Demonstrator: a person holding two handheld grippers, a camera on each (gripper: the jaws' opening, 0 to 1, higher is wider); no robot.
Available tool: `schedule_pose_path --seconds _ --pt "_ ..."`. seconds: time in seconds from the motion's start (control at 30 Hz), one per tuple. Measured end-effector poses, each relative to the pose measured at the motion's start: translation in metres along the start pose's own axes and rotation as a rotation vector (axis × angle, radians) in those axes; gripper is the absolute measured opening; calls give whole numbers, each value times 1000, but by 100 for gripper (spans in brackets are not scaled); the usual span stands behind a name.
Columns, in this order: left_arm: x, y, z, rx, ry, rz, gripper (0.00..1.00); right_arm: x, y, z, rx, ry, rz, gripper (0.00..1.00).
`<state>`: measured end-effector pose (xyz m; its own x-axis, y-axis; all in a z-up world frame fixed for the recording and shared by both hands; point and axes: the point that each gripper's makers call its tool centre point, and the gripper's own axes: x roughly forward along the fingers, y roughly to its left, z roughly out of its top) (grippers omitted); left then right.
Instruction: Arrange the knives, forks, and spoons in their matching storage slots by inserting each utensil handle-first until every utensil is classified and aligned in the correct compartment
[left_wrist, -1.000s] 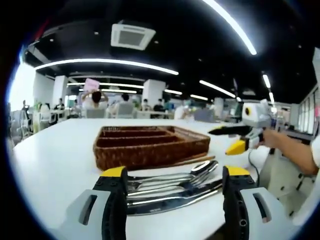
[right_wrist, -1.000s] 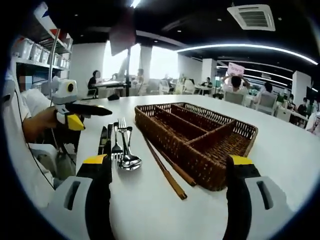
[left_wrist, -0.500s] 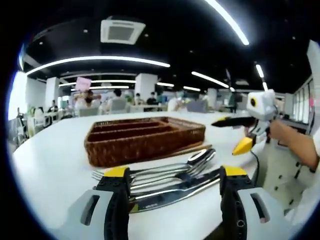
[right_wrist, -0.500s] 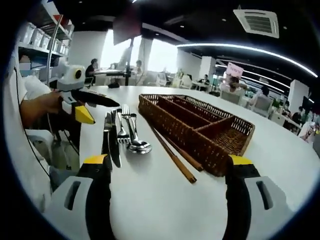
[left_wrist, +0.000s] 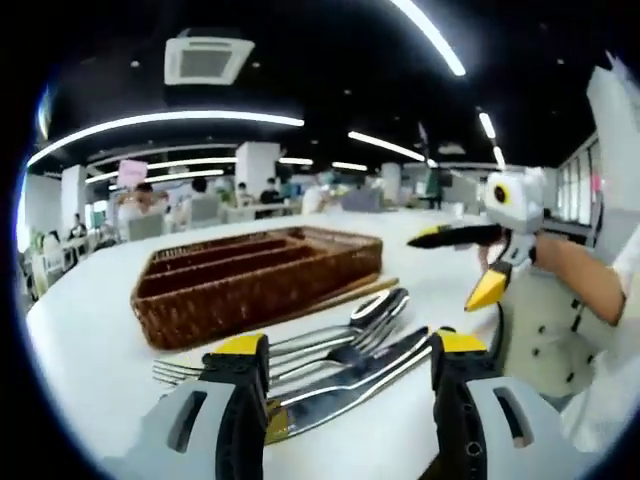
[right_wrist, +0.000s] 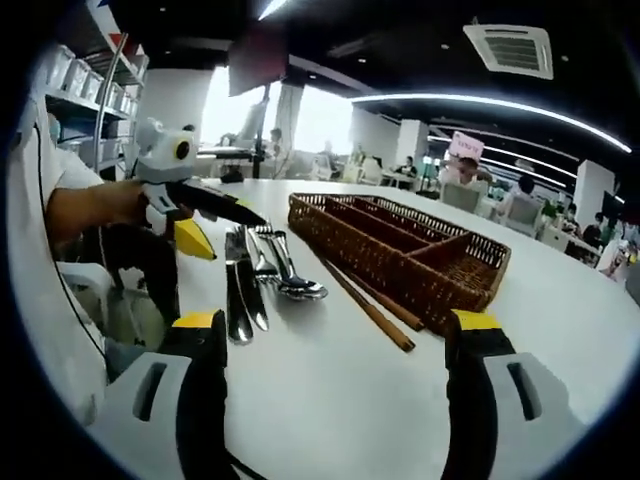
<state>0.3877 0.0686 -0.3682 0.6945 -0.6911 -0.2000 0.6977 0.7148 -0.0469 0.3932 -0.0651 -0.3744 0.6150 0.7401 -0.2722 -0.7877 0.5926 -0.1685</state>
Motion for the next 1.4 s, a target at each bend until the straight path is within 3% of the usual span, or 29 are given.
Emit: schedule_pose_path --seconds 0.5,0.57,0.6,0.87,1.07,1.23,1.37,1.4 --pt "10 8 5 16 59 -47 65 -11 6 -8 60 -34 -11 93" --pt "13 10 3 30 88 -60 64 -15 8 -8 87 -52 -10 93" --pt "13 9 -2 38 129 -84 64 -16 8 -9 89 -53 -8 93" --pt "27 14 0 141 191 -156 54 -27 15 -20 121 -47 -20 93" --pt "35 15 3 124 223 -194 36 -35 14 -19 123 -53 -29 93" --pt "42 24 3 131 280 -219 33 -40 16 -19 122 -53 -28 93" --pt "45 37 -2 262 343 -215 26 -42 19 -19 130 -60 -29 93" --pt "46 39 -5 263 374 -231 26 -43 19 -20 134 -59 -29 93"
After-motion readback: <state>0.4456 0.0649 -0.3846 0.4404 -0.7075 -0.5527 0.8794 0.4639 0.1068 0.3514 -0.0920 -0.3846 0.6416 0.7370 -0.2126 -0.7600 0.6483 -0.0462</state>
